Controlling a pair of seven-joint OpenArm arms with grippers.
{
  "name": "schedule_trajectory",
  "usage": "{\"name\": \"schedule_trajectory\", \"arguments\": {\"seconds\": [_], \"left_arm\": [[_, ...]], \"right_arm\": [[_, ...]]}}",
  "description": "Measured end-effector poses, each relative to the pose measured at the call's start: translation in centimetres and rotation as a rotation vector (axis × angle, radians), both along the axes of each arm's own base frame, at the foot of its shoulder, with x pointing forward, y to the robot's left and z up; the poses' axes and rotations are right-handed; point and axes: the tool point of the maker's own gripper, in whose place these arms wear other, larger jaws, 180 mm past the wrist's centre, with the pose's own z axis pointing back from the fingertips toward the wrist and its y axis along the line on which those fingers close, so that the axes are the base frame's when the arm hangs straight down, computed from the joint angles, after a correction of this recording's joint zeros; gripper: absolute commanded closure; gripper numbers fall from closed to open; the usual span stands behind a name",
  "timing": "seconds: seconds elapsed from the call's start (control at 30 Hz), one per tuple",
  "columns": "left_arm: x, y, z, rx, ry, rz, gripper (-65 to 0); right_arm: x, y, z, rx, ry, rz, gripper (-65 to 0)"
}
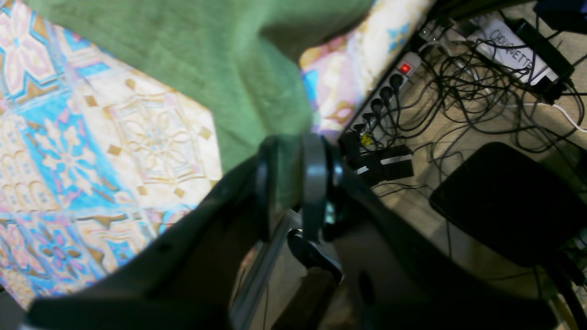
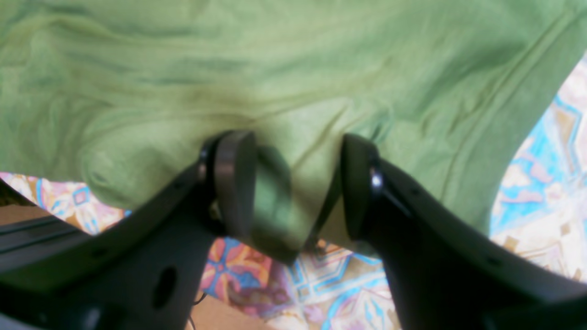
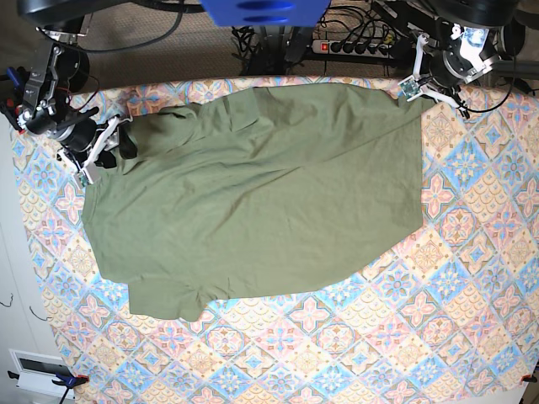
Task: Layout the t-shirt on the table in an organized manner, then fold the t-shirt properly
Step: 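Regrasp the shirt's edge corners with both grippers, pulling them apart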
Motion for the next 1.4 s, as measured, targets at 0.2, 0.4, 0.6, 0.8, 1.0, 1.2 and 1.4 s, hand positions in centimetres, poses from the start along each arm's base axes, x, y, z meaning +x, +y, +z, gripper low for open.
{"name": "schedule_trajectory", "arguments": {"seconds": [0.2,0.4,0.6,0.8,1.0,1.2,1.4], "left_arm": [[0.5,-0.1,0.1,-0.001,-0.012,-0.001,-9.0],[1.4,-0.1,0.4,-0.003,-0.035,-0.003,-9.0],[1.6,-0.2,0.5,-0.004,-0.039,-0.002,-8.9],[1.3,-0.2,0.4,-0.006,-0.034,-0.001,-8.9],[1.2,-0.2,0.3,-0.006,-0.030,0.000,-8.9],[1.1,-0.2,0.3,-0.005,-0.027,0.003,-9.0],[1.4,-1.6,1.2,-0.174,-0.017,0.102,-9.6]], "right_arm": [[-0.5,-0.1,-0.4,-0.005,0.021,0.001,-25.1],[-1.2,-0.3,-1.0,-0.020,0.065,0.005,-1.2],[-1.3,-0.1,0.5,0.111,0.036,-0.046,-1.6],[-4.8,-4.1,1.7,0.186,0.036,-0.205,-1.7],[-7.8,-4.3,1.3,0.173,0.100,-0.187,-1.7],[-10.9,-3.0,1.6,0.122,0.159,-0.128,-1.7],[-10.8,-2.9,3.1,0.088,0.125,-0.097,-1.7]]}}
